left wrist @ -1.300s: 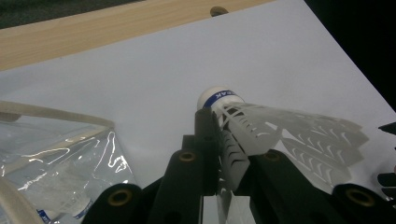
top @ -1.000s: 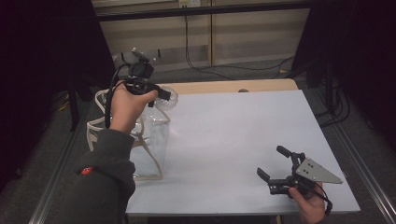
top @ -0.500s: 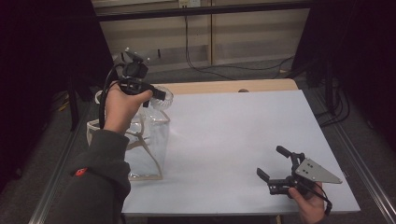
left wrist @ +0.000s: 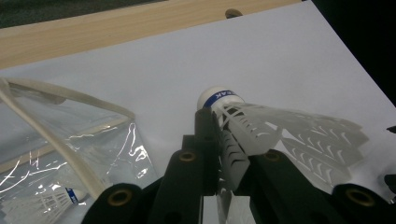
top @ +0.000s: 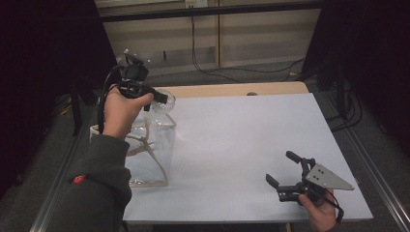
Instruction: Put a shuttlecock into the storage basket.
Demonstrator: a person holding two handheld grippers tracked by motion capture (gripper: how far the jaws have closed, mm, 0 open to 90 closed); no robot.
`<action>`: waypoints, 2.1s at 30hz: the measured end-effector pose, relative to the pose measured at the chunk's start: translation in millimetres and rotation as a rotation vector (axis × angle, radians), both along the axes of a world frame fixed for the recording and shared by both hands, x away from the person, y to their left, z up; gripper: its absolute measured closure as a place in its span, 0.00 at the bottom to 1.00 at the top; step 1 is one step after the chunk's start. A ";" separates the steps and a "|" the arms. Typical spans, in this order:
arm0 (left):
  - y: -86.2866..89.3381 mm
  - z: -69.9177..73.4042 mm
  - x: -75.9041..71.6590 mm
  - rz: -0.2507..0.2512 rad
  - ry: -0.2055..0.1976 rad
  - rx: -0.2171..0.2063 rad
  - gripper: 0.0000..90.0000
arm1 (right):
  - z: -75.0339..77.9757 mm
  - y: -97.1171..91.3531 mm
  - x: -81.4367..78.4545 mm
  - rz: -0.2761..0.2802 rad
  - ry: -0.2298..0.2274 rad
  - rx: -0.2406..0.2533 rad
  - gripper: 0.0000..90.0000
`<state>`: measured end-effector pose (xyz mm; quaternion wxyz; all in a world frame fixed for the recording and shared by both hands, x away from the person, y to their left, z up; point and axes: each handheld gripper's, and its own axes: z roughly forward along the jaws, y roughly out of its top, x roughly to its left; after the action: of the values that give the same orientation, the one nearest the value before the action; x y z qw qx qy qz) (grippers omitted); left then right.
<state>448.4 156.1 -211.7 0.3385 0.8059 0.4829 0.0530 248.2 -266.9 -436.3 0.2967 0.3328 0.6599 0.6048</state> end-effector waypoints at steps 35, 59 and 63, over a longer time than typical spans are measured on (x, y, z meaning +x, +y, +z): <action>20.7 0.6 -2.0 0.035 0.000 0.002 0.95 | 0.3 0.3 -0.4 -0.001 -0.001 0.001 0.00; 34.9 2.7 -3.0 0.059 -0.005 0.003 0.95 | 0.5 0.7 -0.6 0.000 0.000 0.003 0.00; 37.4 2.6 -2.7 0.062 -0.006 0.006 0.95 | 0.6 0.7 -0.6 -0.001 -0.001 0.003 0.00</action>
<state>445.7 193.5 -209.1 0.3358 0.7912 0.5066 0.0673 247.7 -266.3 -435.7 0.2969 0.3334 0.6588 0.6056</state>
